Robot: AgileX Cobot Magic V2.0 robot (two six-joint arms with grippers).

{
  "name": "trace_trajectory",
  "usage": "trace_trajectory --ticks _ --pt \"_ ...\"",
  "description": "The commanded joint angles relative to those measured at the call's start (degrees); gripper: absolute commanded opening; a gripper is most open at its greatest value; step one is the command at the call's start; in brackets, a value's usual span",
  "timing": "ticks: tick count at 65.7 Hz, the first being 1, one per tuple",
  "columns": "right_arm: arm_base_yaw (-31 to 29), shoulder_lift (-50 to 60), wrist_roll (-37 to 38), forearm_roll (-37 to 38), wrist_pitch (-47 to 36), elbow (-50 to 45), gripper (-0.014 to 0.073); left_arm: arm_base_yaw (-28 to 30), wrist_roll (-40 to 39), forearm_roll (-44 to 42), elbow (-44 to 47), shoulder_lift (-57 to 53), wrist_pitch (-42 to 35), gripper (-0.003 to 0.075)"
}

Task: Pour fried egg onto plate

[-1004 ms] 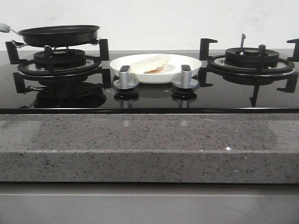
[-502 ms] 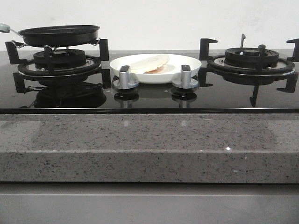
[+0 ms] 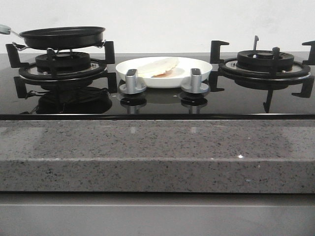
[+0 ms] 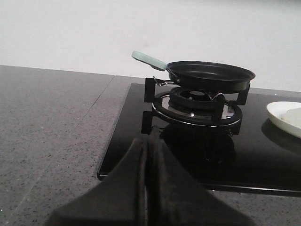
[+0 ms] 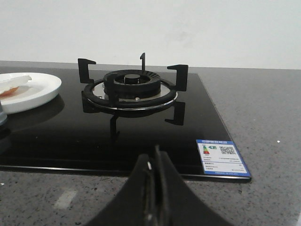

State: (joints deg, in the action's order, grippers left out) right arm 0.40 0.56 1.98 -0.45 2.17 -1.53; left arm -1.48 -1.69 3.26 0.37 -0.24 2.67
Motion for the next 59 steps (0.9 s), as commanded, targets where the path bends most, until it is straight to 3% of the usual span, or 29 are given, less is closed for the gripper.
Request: trace_trajectory --ticks 1,59 --pt "-0.4 1.1 2.1 1.2 -5.0 0.4 -0.0068 0.1 -0.3 0.0 0.3 -0.7 -4.4 -0.002" --pt "-0.4 1.1 2.1 1.2 -8.2 0.4 -0.0068 0.1 -0.3 0.0 0.3 -0.7 -4.4 -0.002"
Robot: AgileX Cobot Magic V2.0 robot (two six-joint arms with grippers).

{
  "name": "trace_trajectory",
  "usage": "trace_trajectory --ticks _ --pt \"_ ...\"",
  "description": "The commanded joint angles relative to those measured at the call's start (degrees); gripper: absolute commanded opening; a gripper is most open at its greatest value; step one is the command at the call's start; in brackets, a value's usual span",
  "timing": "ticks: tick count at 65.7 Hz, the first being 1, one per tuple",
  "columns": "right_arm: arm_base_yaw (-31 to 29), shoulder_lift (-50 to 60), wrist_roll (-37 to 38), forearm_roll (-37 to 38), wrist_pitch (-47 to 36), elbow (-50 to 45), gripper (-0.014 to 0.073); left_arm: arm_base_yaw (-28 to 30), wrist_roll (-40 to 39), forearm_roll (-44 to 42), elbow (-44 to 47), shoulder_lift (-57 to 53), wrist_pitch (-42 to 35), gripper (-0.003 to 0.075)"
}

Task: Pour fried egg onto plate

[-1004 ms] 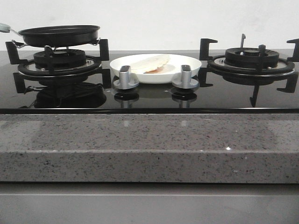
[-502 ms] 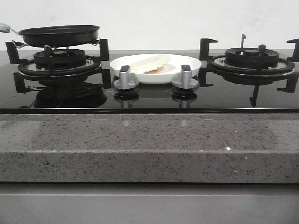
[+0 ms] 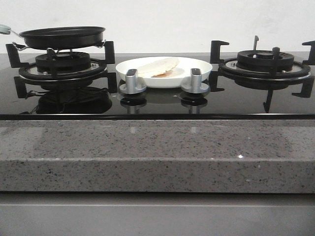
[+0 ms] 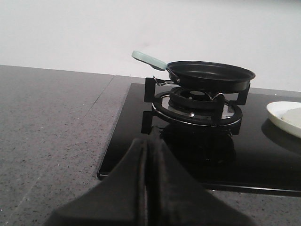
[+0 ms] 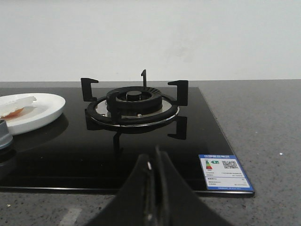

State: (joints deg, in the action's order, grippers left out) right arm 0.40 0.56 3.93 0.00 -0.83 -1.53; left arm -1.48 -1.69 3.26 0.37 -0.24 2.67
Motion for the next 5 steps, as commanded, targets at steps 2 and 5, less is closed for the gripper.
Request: trace_trajectory --ticks 2,5 --pt "-0.4 1.1 0.2 0.8 -5.2 0.4 -0.0068 0.1 -0.3 0.0 0.3 -0.7 -4.4 -0.002" --pt "-0.4 1.1 0.2 0.8 -5.2 0.4 -0.0068 0.1 -0.3 0.0 0.3 -0.7 -4.4 -0.002"
